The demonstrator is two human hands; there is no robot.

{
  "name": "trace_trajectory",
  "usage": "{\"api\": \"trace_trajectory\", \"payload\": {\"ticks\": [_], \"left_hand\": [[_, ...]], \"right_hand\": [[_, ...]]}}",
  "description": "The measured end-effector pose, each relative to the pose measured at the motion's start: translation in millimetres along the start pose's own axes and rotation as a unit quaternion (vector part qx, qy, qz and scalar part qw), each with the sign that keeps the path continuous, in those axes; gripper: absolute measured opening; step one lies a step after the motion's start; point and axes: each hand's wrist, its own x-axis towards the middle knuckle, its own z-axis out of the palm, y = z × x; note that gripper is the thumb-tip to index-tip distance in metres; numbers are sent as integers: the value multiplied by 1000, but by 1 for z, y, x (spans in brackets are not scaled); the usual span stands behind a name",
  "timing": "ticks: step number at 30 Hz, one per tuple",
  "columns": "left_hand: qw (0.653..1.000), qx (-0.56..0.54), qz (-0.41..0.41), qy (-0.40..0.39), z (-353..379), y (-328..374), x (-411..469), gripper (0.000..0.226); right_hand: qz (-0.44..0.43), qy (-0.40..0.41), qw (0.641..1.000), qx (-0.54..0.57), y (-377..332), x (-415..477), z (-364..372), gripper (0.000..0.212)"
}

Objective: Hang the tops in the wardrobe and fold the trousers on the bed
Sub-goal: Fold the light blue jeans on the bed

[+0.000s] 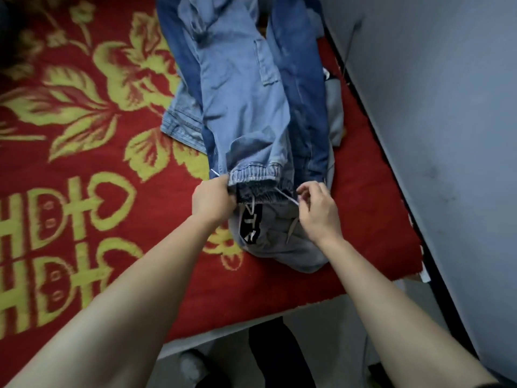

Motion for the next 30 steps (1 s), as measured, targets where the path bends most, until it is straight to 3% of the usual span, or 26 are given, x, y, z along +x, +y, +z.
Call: {"api": "trace_trajectory", "payload": {"ticks": [5, 8, 11, 13, 14, 16, 19, 21, 22, 24, 26, 28, 30], "left_hand": [[952, -271, -136, 45, -116, -47, -40, 11], [922, -342, -159, 88, -178, -79, -84, 16], [921, -344, -149, 110, -220, -114, -140, 12], [904, -386, -135, 120, -239, -135, -176, 11], [892, -412, -133, 127, -249, -145, -193, 9], [872, -443, -153, 141, -268, -168, -221, 15], [819, -496, -245, 155, -292, -210, -251, 44], [764, -551, -290, 173, -297, -234, -268, 42], [758, -552, -297, 182, -297, -244, -278, 36], [767, -530, -307, 189, -293, -263, -298, 24], [795, -499, -304, 163, -288, -281, -319, 22], [856, -412, -288, 119, -287, -296, -336, 27], [923, -234, -301, 51, -286, -305, -352, 51]], "right_hand": [[149, -117, 982, 12, -69, -39, -3, 59], [189, -128, 964, 135, -141, -63, -1, 88], [214, -133, 914, 318, -219, -86, 3, 98], [219, -203, 864, 406, -268, -100, 8, 99], [195, -245, 860, 403, -290, -109, 9, 94], [122, -291, 896, 313, -326, -131, 14, 80], [63, -288, 931, 215, -362, -167, 16, 87], [26, -308, 943, 127, -380, -187, 13, 88], [0, -327, 944, 52, -387, -195, 12, 83], [-43, -350, 932, -86, -400, -209, 9, 56], [-74, -327, 929, -155, -413, -222, 5, 22], [-91, -282, 942, -159, -423, -232, 0, 20], [-101, -246, 955, -130, -428, -241, -5, 23]]}}
